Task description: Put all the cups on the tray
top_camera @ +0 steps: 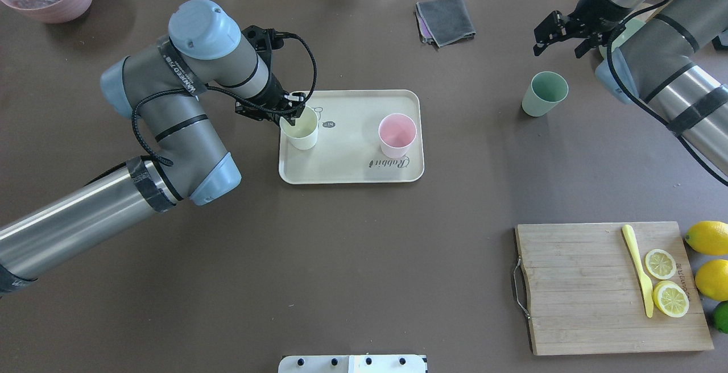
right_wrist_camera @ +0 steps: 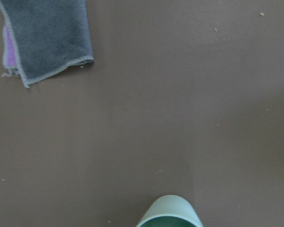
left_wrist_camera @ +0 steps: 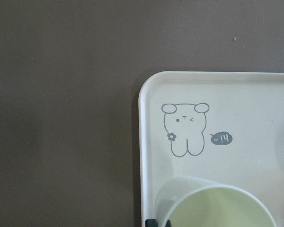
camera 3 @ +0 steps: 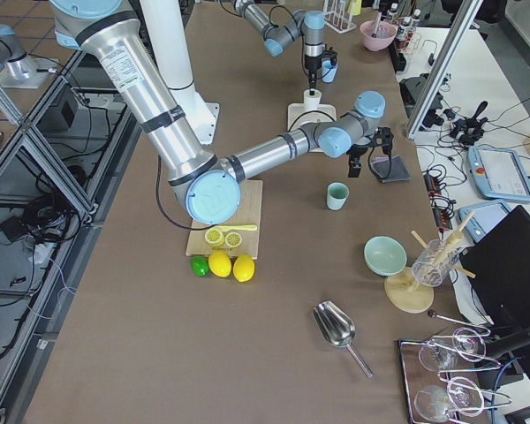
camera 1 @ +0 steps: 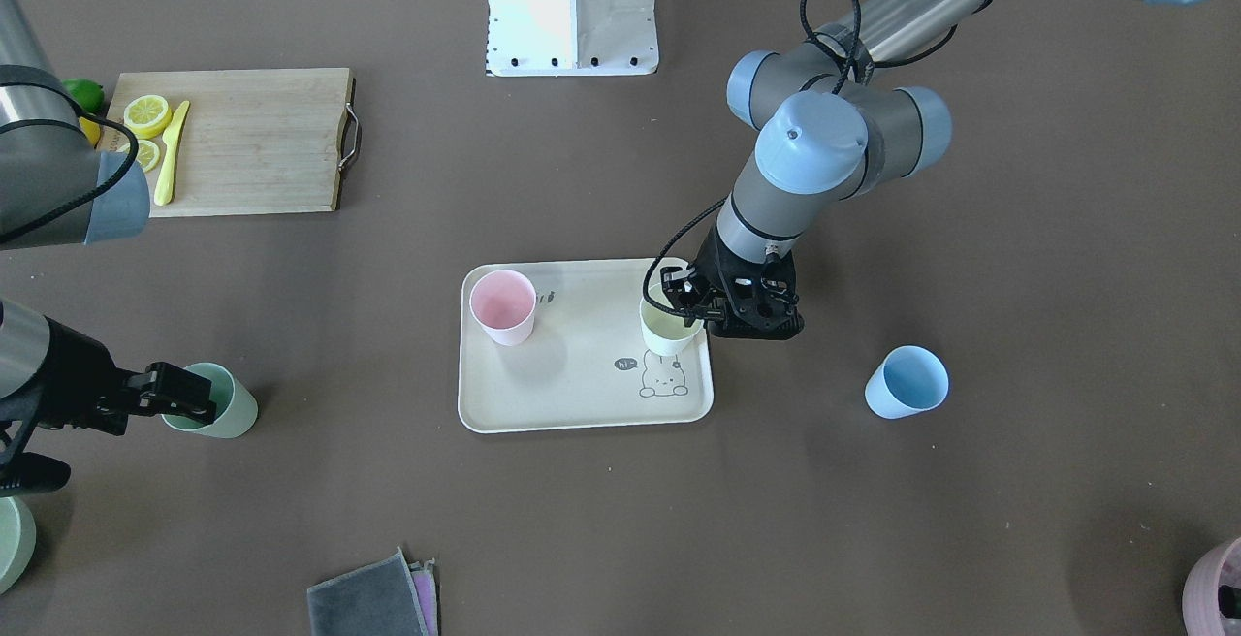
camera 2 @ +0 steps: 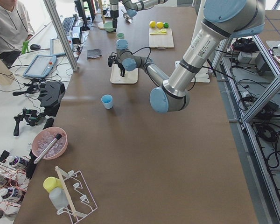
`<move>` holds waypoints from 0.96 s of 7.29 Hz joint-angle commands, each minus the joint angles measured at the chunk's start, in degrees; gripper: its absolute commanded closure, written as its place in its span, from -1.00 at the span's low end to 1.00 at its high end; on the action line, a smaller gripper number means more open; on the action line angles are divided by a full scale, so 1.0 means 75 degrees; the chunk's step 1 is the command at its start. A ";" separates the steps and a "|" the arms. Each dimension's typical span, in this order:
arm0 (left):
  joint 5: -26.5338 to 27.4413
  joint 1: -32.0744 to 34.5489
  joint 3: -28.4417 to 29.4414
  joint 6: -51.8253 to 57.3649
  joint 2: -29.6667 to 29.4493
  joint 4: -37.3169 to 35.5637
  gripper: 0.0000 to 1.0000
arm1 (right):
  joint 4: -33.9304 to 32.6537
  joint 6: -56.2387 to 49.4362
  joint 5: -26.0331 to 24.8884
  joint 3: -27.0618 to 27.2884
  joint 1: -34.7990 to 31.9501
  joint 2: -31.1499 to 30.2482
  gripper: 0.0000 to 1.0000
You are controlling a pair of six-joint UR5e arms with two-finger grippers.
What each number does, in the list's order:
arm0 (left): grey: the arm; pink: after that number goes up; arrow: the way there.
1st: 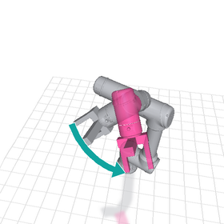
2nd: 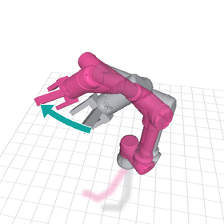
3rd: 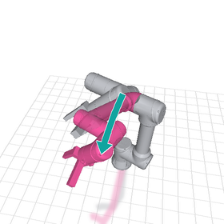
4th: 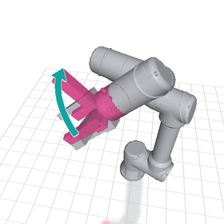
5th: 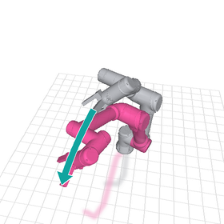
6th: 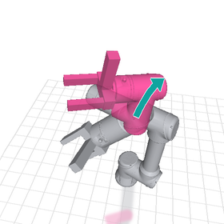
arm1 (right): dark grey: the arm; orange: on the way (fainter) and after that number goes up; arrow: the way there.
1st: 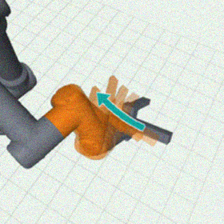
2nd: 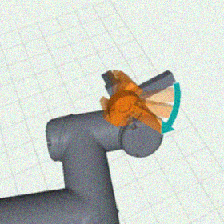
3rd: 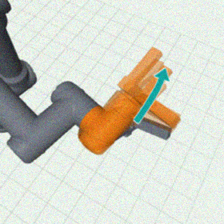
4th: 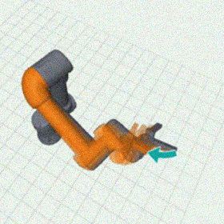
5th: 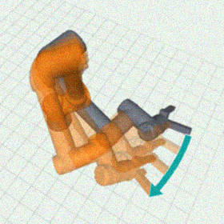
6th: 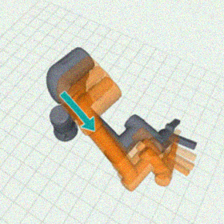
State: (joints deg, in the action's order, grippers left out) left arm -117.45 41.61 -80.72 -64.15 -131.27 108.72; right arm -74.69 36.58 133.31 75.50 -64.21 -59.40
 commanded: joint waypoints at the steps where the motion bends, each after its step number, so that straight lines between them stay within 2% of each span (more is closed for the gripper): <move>1: 0.0038 -0.0005 0.0134 -0.0152 -0.0227 -0.0081 -0.95 | 0.0079 -0.0296 -0.0173 -0.0130 0.0041 -0.0363 -1.00; 4: 0.0062 0.0007 0.0134 -0.0283 -0.0251 -0.0116 -0.95 | 0.0127 -0.0261 -0.0197 -0.0117 0.0451 -0.0611 -0.98; 5: 0.0097 0.0123 0.0076 -0.0271 -0.0239 -0.0116 -0.95 | 0.0127 -0.0203 -0.0197 -0.0106 0.0475 -0.0612 0.13; 6: -0.0054 0.0704 0.0052 0.0135 -0.0123 -0.0116 -0.94 | 0.0115 -0.0260 -0.0185 -0.0106 0.0499 -0.0565 0.99; 7: -0.0450 0.1232 -0.0157 0.1160 0.0447 -0.0151 -0.94 | 0.0115 -0.0249 -0.0173 -0.0094 0.0534 -0.0553 1.00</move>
State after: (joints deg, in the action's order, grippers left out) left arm -118.23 46.31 -80.59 -62.28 -131.47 107.79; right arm -73.80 34.74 131.92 74.72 -60.52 -63.70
